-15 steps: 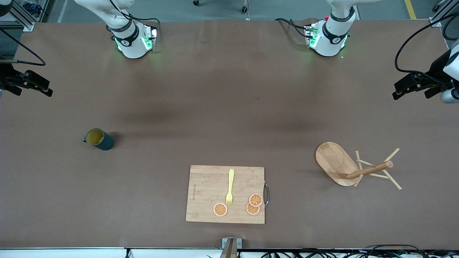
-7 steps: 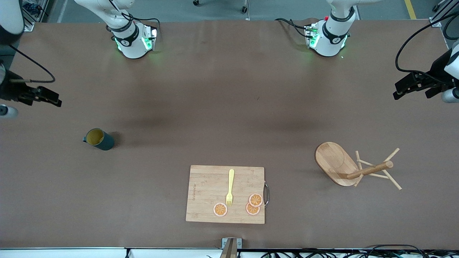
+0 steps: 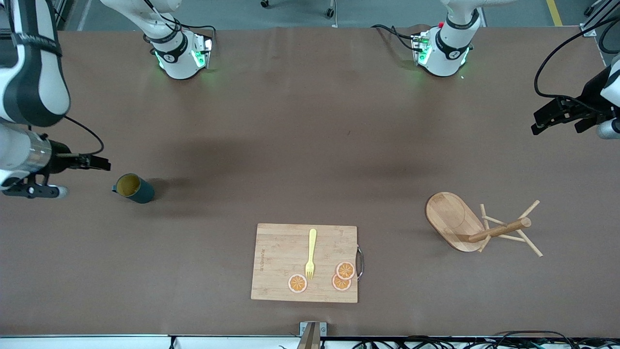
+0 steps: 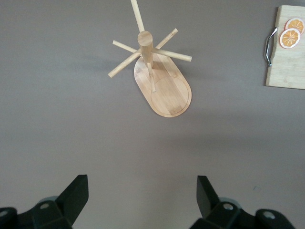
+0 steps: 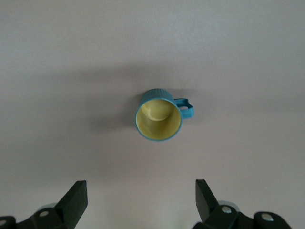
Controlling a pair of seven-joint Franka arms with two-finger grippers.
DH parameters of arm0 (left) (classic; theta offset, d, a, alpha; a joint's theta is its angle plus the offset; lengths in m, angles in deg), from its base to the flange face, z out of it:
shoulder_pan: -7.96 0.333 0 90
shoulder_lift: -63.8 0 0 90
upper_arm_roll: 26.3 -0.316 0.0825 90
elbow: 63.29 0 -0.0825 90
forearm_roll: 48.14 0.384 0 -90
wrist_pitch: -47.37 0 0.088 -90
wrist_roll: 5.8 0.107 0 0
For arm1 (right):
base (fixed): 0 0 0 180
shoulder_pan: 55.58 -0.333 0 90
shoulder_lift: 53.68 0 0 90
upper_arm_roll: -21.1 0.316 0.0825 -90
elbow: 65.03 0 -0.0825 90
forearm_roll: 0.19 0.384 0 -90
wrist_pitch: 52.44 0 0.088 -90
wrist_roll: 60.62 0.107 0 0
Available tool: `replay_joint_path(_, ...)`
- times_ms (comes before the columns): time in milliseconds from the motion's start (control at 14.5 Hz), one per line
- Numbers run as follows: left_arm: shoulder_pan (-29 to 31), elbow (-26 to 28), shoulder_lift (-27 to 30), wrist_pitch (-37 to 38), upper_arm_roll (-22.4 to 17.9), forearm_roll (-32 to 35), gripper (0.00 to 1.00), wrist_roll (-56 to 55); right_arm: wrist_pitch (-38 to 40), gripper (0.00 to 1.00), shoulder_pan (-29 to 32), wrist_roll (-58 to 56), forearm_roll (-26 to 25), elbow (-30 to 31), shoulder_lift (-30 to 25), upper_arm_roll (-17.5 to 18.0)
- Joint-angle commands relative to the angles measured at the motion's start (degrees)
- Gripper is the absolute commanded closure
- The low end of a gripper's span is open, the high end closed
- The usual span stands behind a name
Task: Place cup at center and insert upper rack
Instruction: 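Reach the right gripper down to the teal mug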
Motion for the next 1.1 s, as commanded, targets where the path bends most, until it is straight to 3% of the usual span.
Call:
replay_joint_path(0, 0.01, -0.77, 0.09, 0.93, 0.2, 1.08, 0.0, 0.15, -8.57, 0.0, 0.62, 0.8, -0.4, 7.74, -0.33, 0.89)
replay_joint_path(138, -0.08, -0.77, -0.09, 0.93, 0.2, 1.17, 0.0, 0.06, -13.34, 0.0, 0.35, 1.07, -0.4, 10.83, 1.33, 0.89)
replay_joint_path(619, 0.01, -0.77, -0.18, 0.93, 0.2, 1.17, 0.0, 0.32, -21.0, 0.0, -0.44, 1.77, -0.84, 10.84, 11.27, 0.89)
replay_joint_path(825, 0.01, -0.85, -0.18, 0.93, 0.28, 1.17, 0.0, 0.32, -21.01, 0.0, -0.53, 2.91, -0.76, 10.93, 11.8, 0.98)
replay_joint_path(894, -0.08, -0.85, -0.18, 0.93, 0.2, 1.08, 0.0, 0.23, -21.0, 0.03, -0.79, 2.91, -0.76, 10.93, 12.15, 0.98)
replay_joint_path(963, -0.08, -0.85, -0.18, 0.93, 0.28, 1.17, 0.0, 0.32, -20.83, 0.19, -0.88, 2.91, -0.76, 11.02, 12.16, 0.98)
replay_joint_path(1032, -0.08, -0.85, -0.09, 0.93, 0.28, 1.17, 0.0, 0.32, -20.48, 0.41, -0.88, 2.83, -0.76, 10.93, 12.16, 0.98)
